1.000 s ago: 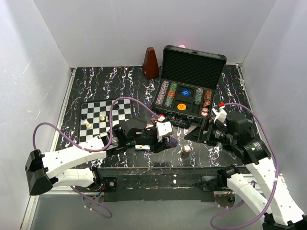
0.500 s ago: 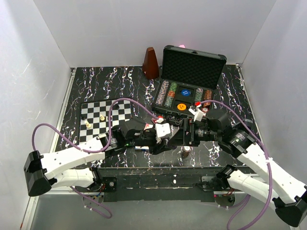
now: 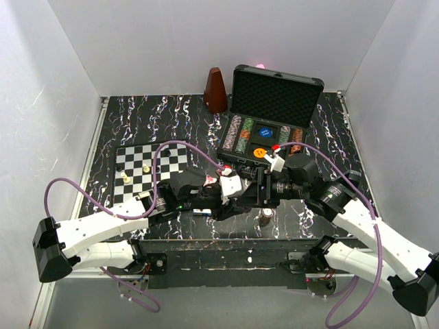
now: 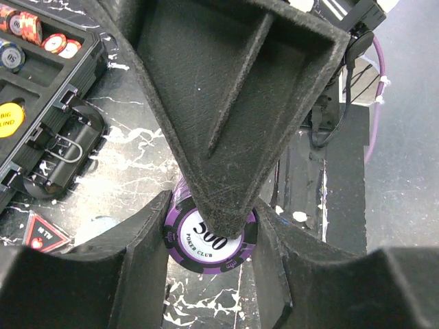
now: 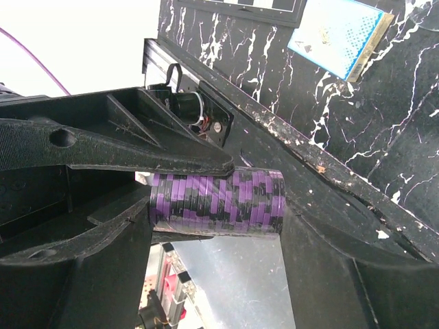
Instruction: Pack up texas hold em set
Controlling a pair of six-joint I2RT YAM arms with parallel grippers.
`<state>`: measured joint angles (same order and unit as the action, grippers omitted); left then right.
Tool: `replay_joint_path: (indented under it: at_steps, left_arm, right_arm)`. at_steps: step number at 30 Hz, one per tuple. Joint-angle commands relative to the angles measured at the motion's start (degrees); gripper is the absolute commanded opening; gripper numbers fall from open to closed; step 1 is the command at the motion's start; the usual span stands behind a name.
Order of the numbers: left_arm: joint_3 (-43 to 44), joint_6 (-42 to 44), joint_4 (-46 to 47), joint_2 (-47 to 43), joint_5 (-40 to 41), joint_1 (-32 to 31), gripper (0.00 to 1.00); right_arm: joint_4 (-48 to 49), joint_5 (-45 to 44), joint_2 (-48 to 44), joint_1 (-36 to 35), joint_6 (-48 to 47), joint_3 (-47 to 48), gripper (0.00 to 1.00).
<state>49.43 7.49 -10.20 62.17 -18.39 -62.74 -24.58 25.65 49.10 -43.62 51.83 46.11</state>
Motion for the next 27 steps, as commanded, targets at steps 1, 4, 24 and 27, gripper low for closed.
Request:
replay_joint_path:
  at_steps: [1, 4, 24, 27]
  left_arm:
    - [1.2, -0.2, 4.7, -2.5, -1.4, 0.0, 0.0]
    - [1.0, -0.2, 4.5, -2.8, -0.7, 0.0, 0.0]
    - [2.3, -1.9, 1.7, -6.1, 2.8, 1.7, 0.98]
    - [2.3, -3.2, 1.0, -6.4, 3.8, 5.3, 0.98]
  right_arm:
    - [3.1, 0.2, 2.7, -0.2, -0.4, 3.1, 0.54]
    - [3.0, -0.3, 3.3, -0.2, -0.4, 3.2, 0.43]
    - [-12.8, -38.9, 6.8, 15.6, -12.3, 13.4, 0.01]
    - [-10.0, -49.0, 10.0, 15.8, -5.3, 12.8, 0.01]
